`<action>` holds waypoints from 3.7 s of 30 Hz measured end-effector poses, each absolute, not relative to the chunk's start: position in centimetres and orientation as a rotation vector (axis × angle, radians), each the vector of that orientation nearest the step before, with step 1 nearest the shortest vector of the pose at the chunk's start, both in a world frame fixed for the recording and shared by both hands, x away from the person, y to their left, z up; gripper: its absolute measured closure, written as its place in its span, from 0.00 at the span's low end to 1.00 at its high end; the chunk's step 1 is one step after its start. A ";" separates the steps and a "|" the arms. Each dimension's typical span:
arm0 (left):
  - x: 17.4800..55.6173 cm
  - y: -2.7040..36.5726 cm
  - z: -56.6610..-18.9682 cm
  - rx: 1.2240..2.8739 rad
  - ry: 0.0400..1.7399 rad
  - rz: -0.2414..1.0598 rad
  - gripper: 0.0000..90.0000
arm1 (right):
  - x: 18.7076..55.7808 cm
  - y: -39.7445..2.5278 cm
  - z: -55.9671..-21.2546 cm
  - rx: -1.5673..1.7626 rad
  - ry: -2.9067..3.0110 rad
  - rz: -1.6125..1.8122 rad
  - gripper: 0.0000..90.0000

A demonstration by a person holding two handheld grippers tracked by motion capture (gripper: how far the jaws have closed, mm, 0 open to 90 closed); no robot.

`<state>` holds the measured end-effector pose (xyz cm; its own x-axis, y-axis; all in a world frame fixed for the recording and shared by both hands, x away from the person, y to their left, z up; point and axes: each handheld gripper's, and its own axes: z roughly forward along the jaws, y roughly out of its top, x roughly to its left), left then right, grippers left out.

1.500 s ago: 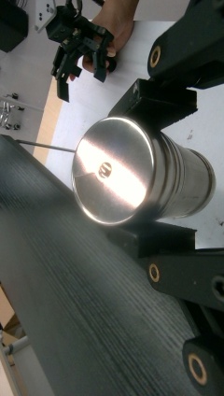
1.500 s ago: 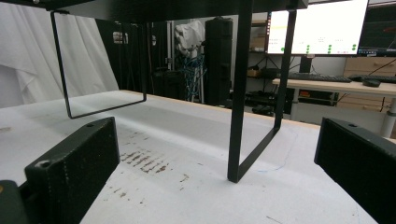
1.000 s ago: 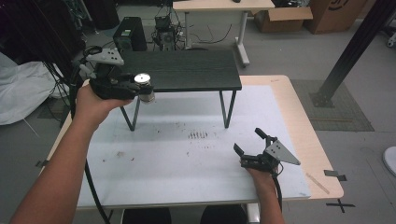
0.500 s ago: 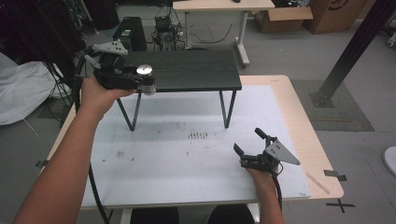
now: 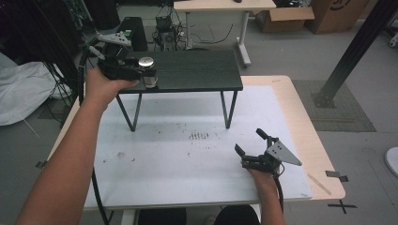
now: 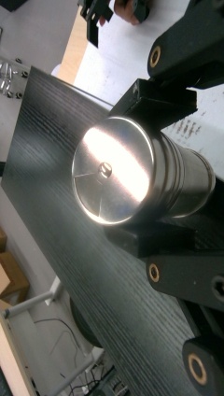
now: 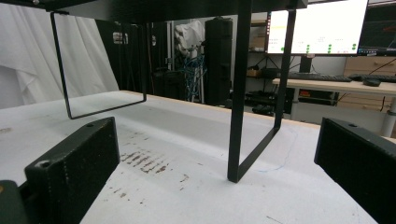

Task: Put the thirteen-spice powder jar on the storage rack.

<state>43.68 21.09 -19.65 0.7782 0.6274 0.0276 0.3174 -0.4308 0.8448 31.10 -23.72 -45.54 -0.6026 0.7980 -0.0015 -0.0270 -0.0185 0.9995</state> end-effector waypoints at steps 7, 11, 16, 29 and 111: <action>44.8 21.2 -19.9 2.044 0.737 0.434 0.54 | 31.1 -23.7 -45.5 0.814 1.636 1.691 0.00; 45.3 21.3 -20.4 2.046 0.760 0.440 0.54 | 31.1 -23.7 -45.5 0.815 1.636 1.689 0.00; 45.7 21.4 -20.6 2.042 0.775 0.443 0.54 | 31.1 -23.7 -45.5 0.819 1.638 1.690 0.00; 46.1 21.5 -20.8 2.024 0.790 0.421 0.54 | 31.2 -23.7 -45.5 0.818 1.637 1.690 0.00; 35.1 28.0 -21.7 1.647 0.686 0.466 0.00 | 31.1 -23.7 -45.5 0.807 1.638 1.686 0.00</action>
